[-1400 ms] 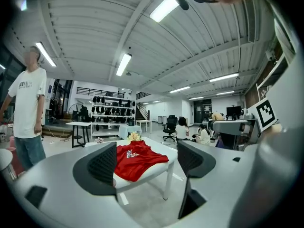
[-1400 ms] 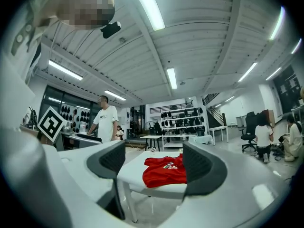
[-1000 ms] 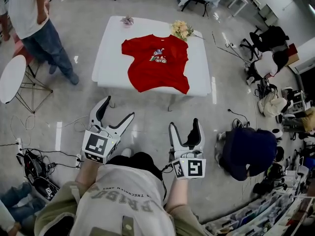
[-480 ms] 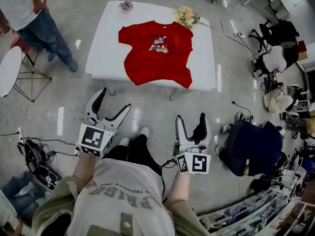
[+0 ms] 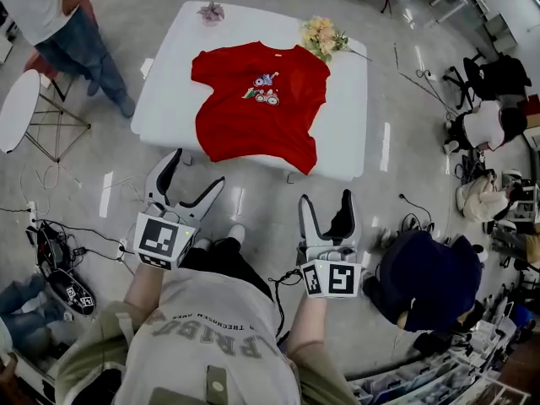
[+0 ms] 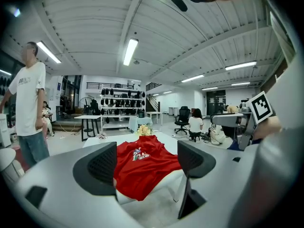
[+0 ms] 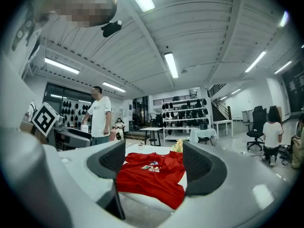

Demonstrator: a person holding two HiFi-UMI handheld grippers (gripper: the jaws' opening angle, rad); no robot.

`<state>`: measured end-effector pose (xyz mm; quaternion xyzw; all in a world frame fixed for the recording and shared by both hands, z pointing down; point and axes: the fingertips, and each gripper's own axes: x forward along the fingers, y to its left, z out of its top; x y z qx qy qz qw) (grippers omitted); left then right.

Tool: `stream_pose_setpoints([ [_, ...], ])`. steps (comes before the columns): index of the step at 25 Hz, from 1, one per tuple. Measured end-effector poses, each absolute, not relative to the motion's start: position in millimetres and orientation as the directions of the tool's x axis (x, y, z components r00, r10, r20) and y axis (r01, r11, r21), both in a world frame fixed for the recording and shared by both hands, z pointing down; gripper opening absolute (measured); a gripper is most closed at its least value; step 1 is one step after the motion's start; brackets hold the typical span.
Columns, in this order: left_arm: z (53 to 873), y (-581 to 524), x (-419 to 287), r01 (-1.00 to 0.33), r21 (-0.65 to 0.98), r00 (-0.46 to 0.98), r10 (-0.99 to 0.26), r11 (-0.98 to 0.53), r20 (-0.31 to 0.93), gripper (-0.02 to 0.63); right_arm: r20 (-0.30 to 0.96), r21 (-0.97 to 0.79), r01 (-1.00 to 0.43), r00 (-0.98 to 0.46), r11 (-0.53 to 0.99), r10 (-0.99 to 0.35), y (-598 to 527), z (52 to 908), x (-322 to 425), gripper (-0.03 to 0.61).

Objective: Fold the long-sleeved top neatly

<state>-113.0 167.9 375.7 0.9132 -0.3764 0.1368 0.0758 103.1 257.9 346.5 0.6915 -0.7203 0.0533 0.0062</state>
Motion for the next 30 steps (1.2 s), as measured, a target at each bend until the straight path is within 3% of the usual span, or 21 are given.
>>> stream_pose_setpoints([
  [8,379,132,-94,-0.74,0.007,0.636,-0.697,-0.672,0.331,0.382,0.094,-0.072,-0.991,-0.12,0.114,-0.988,206,357,124,0.368],
  [30,446,13,-83,-0.612,0.085,0.731,-0.521,-0.786,0.439,0.38,0.24,-0.017,-0.996,-0.091,0.089,-0.967,88,413,112,0.367],
])
